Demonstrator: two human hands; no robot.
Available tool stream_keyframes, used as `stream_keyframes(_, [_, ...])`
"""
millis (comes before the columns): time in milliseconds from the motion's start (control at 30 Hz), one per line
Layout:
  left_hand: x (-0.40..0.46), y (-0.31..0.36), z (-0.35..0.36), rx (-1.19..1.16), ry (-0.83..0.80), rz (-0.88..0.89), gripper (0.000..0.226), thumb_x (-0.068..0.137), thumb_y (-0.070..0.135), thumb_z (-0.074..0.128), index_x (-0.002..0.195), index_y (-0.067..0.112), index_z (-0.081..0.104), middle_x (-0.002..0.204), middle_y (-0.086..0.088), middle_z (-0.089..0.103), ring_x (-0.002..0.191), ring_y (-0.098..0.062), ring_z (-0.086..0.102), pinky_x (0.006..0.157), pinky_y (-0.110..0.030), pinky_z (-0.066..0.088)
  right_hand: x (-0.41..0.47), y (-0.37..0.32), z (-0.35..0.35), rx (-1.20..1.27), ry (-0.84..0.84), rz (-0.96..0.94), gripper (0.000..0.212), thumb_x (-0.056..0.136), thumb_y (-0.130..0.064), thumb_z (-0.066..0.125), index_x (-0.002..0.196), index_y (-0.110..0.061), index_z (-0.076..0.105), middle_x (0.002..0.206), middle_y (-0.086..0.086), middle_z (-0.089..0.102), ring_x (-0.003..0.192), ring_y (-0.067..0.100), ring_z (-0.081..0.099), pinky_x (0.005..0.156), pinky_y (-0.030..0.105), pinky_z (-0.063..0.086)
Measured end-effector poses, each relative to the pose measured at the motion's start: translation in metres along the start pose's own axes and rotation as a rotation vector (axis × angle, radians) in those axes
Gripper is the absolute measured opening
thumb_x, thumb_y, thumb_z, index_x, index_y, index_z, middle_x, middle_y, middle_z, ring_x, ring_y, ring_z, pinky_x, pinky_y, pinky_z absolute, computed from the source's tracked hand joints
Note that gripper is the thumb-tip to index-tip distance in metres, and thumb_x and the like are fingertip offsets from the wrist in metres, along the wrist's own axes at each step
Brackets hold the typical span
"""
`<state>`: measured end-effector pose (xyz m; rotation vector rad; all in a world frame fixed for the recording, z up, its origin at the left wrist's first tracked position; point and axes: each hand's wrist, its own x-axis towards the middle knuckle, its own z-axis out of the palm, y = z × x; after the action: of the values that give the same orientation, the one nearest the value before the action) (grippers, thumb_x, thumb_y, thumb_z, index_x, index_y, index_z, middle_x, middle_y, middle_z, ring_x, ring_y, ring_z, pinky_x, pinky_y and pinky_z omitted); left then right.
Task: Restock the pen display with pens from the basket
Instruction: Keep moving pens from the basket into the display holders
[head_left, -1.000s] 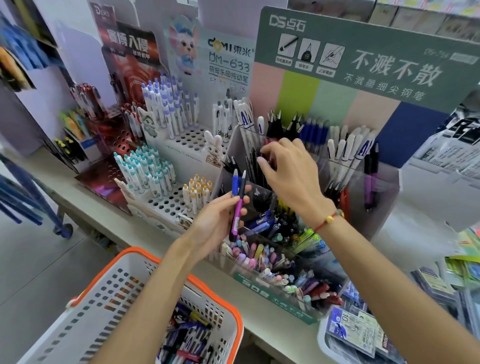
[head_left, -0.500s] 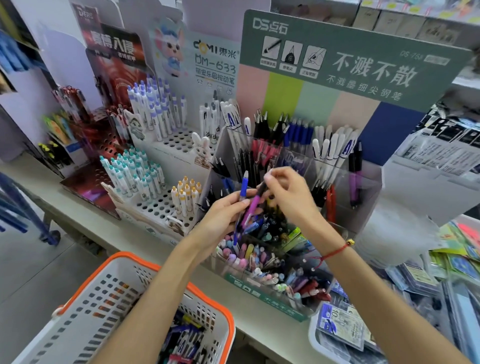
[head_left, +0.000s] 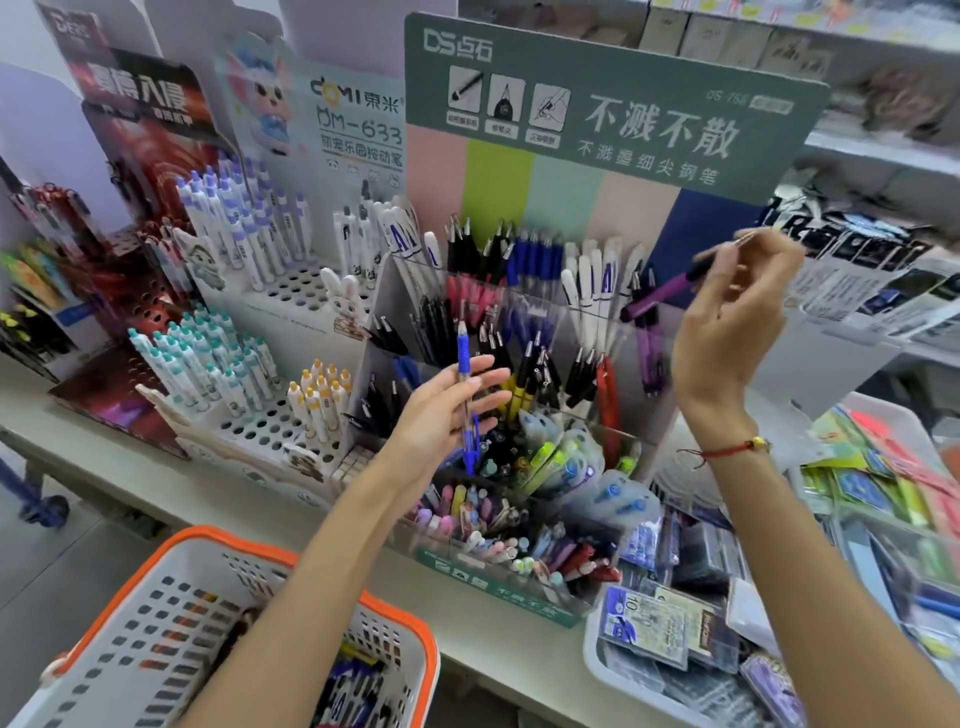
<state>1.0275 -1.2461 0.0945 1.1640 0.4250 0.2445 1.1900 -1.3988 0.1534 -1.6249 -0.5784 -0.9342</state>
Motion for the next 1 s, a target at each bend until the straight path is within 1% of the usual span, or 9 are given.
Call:
stream_keyframes(167, [-0.003,0.001,0.005,0.041,-0.018,-0.007,0.027,0.104,0.012,0.039,0.119,0.022,0.060,0.118,0.003,0.069,0.101,-0.011,0.069,0.094,-0.032,0.053,0.019,-0.009,-0.010,-0.057,-0.020,-0.038,0.016,0.102,-0.017,0.043,0.109,-0.004,0.050,0.089,0.004,0.060,0.075,0.015,0.060,0.068,0.016,0.047])
stream_keyframes(233, [-0.005,0.003,0.005,0.043,-0.019,-0.007,0.027,0.104,0.012,0.039,0.121,0.021,0.059,0.120,0.002,0.069,0.104,-0.013,0.068,0.095,-0.033,0.053,0.016,0.000,-0.008,-0.204,-0.217,0.028,0.020,0.101,-0.016,0.048,0.110,0.001,0.053,0.092,0.006,0.062,0.075,0.017,0.059,0.066,0.018,0.047])
stream_keyframes(333, [-0.006,0.005,0.008,0.033,-0.024,-0.011,0.027,0.104,0.013,0.039,0.122,0.020,0.058,0.120,0.002,0.069,0.106,-0.015,0.068,0.095,-0.034,0.052,0.007,0.018,-0.004,-0.384,-0.566,0.170,0.019,0.095,-0.021,0.059,0.109,-0.009,0.066,0.103,0.008,0.068,0.098,0.028,0.060,0.083,0.035,0.050])
stream_keyframes(400, [-0.007,0.007,0.010,0.035,-0.032,-0.006,0.027,0.105,0.014,0.039,0.121,0.019,0.059,0.120,0.002,0.069,0.106,-0.015,0.068,0.094,-0.034,0.053,0.005,0.016,-0.003,-0.412,-0.603,0.201,0.021,0.090,-0.024,0.067,0.106,-0.012,0.071,0.107,0.009,0.064,0.108,0.029,0.054,0.087,0.034,0.046])
stream_keyframes(533, [-0.006,0.012,0.019,0.197,-0.072,0.100,0.025,0.103,0.014,0.042,0.119,0.020,0.060,0.114,0.003,0.071,0.099,-0.009,0.069,0.091,-0.026,0.055,-0.007,-0.022,-0.006,-0.261,-0.430,0.112,0.028,0.088,-0.034,0.069,0.104,-0.011,0.067,0.098,0.003,0.054,0.088,0.018,0.052,0.076,0.022,0.042])
stream_keyframes(667, [0.002,0.022,0.035,0.343,-0.167,0.206,0.019,0.098,0.012,0.053,0.112,0.021,0.064,0.101,0.007,0.073,0.092,-0.005,0.070,0.084,-0.020,0.054,-0.033,-0.057,0.001,-0.029,-0.764,0.211,0.019,0.090,-0.036,0.066,0.096,-0.021,0.075,0.082,0.003,0.062,0.074,0.015,0.055,0.068,0.026,0.047])
stream_keyframes(767, [0.007,0.031,0.037,0.483,-0.217,0.284,0.025,0.093,0.016,0.063,0.117,0.022,0.064,0.111,0.010,0.070,0.104,-0.001,0.065,0.091,-0.016,0.048,-0.028,-0.057,0.005,0.112,-0.680,0.288,0.017,0.093,-0.025,0.064,0.089,-0.012,0.074,0.079,0.003,0.069,0.071,0.014,0.063,0.071,0.036,0.054])
stream_keyframes(900, [0.027,0.035,0.015,1.356,0.137,0.492,0.077,0.086,0.040,0.070,0.150,0.023,0.031,0.156,-0.001,0.029,0.144,-0.018,0.022,0.119,-0.037,0.018,0.002,-0.049,0.015,0.142,-0.332,0.249,0.016,0.099,-0.020,0.053,0.093,-0.015,0.067,0.087,0.007,0.068,0.072,0.017,0.062,0.067,0.039,0.055])
stream_keyframes(1000, [0.042,0.034,0.006,1.585,0.220,0.458,0.079,0.091,0.037,0.060,0.155,0.027,0.014,0.162,-0.005,0.013,0.149,-0.026,0.007,0.119,-0.044,0.012,0.017,-0.043,0.033,-0.008,-0.254,0.113,0.021,0.100,-0.020,0.049,0.097,-0.009,0.067,0.099,0.004,0.066,0.081,0.017,0.064,0.076,0.034,0.054])
